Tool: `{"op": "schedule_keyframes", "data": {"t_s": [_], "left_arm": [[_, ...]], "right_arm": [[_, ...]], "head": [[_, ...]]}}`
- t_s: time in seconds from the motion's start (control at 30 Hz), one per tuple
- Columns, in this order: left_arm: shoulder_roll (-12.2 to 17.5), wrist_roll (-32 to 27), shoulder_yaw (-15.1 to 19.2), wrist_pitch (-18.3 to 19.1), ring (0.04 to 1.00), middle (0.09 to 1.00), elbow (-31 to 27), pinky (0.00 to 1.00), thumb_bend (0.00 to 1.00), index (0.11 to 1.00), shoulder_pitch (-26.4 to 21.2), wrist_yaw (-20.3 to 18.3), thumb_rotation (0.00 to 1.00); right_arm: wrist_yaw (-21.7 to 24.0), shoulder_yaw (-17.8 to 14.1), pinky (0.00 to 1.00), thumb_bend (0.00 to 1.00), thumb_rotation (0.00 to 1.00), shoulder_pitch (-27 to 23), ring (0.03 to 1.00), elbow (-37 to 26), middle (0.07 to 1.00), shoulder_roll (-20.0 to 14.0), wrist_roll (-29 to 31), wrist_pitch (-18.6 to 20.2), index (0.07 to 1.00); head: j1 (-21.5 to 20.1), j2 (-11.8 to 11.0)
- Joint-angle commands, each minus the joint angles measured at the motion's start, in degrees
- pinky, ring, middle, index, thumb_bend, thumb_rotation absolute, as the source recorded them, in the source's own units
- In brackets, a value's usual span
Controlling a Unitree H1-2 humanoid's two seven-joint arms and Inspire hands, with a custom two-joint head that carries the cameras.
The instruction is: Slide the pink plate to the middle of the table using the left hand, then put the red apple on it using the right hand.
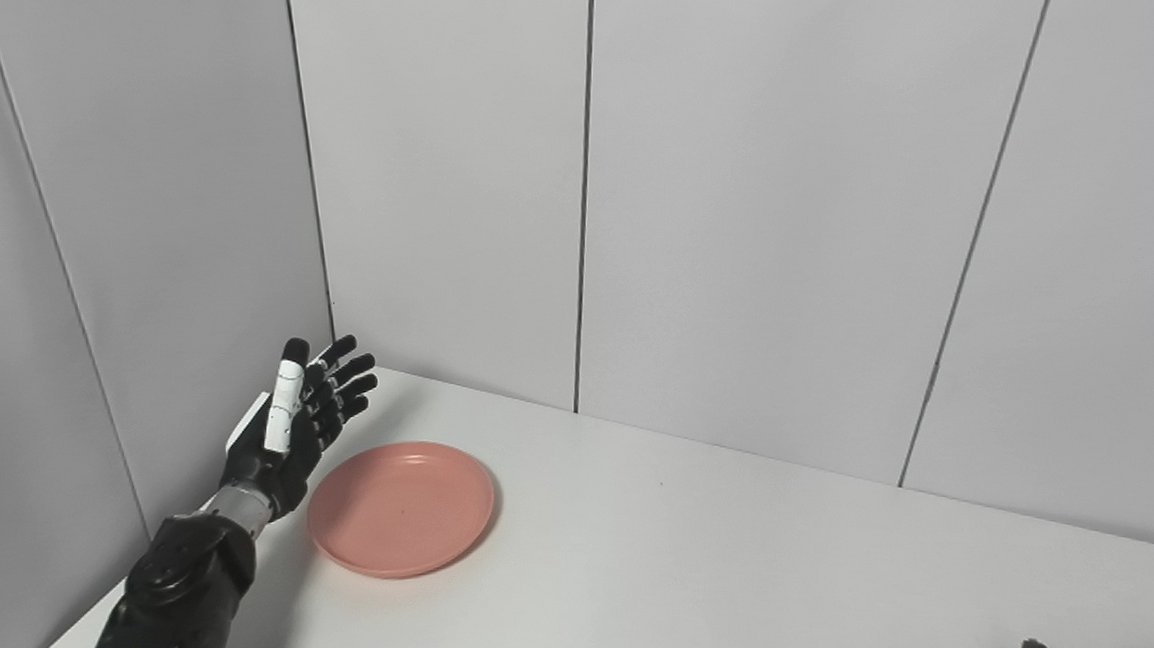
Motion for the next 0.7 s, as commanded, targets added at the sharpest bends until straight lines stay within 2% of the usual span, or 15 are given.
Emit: {"op": "schedule_keyframes", "data": {"t_s": [0.0, 0.13, 0.33, 0.67], "left_arm": [[2.24, -0.36, 0.31, -3.36, 0.909, 0.906, 0.87, 0.95, 0.98, 0.907, -4.72, -0.96, 0.96], [2.98, -0.42, 0.61, -4.77, 0.909, 0.904, 4.85, 0.94, 0.97, 0.907, -6.09, -1.03, 0.95], [3.93, -0.74, 1.31, -8.80, 0.894, 0.870, 12.04, 0.92, 0.97, 0.899, -8.17, -1.74, 0.95], [4.80, -0.73, 3.15, -14.64, 0.812, 0.802, 21.88, 0.80, 0.95, 0.861, -10.74, -0.85, 0.92]], "right_arm": [[-0.12, 0.74, 1.00, 0.87, 1.00, 3.31, 0.976, 1.63, 0.987, 1.33, 0.23, 0.81, 0.996], [-0.32, 0.90, 0.99, 0.87, 1.00, 3.56, 0.968, 1.04, 0.983, 1.35, -0.03, 1.05, 0.991], [-0.32, 0.95, 0.98, 0.88, 1.00, 3.70, 0.966, 0.76, 0.982, 1.30, 0.13, 1.24, 0.988], [-0.29, 0.97, 0.98, 0.87, 1.00, 3.71, 0.968, 1.00, 0.982, 1.12, -0.01, 1.02, 0.988]], "head": [[-0.06, 0.18], [-0.15, 0.24], [-0.29, 0.38], [-0.29, 0.46]]}}
